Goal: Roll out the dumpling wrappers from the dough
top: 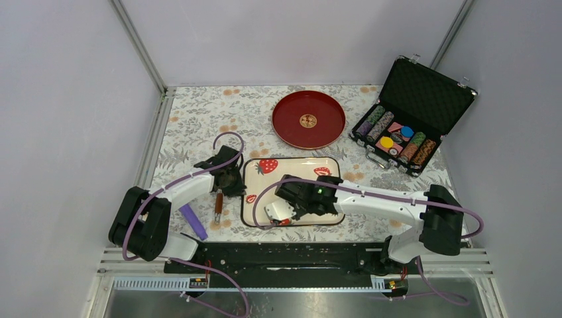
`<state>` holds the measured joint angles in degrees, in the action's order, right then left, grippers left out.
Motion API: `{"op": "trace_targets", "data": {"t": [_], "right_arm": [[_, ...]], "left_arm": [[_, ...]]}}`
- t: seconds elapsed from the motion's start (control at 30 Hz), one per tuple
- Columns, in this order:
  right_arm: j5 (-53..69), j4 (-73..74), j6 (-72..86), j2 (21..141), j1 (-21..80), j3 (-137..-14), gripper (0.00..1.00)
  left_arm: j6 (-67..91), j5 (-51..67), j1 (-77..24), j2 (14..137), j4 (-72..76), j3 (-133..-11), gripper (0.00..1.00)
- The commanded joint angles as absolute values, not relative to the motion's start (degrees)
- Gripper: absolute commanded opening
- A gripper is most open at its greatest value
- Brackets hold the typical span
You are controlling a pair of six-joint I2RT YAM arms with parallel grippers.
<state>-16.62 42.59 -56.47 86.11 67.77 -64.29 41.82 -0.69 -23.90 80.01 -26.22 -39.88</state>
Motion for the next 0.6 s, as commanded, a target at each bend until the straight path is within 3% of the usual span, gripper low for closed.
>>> {"op": "trace_targets", "data": {"t": [0.0, 0.57], "right_arm": [[-9.32, 45.91, -51.36, 88.64, 69.26, -58.76, 0.00], [-1.52, 48.22, -44.74, 88.48, 74.09, -56.14, 0.00]], "left_arm": [[40.34, -9.88, -23.38, 82.29, -32.08, -38.68, 0.00], [40.35, -9.79, -23.37, 82.29, -32.06, -38.74, 0.00]]}}
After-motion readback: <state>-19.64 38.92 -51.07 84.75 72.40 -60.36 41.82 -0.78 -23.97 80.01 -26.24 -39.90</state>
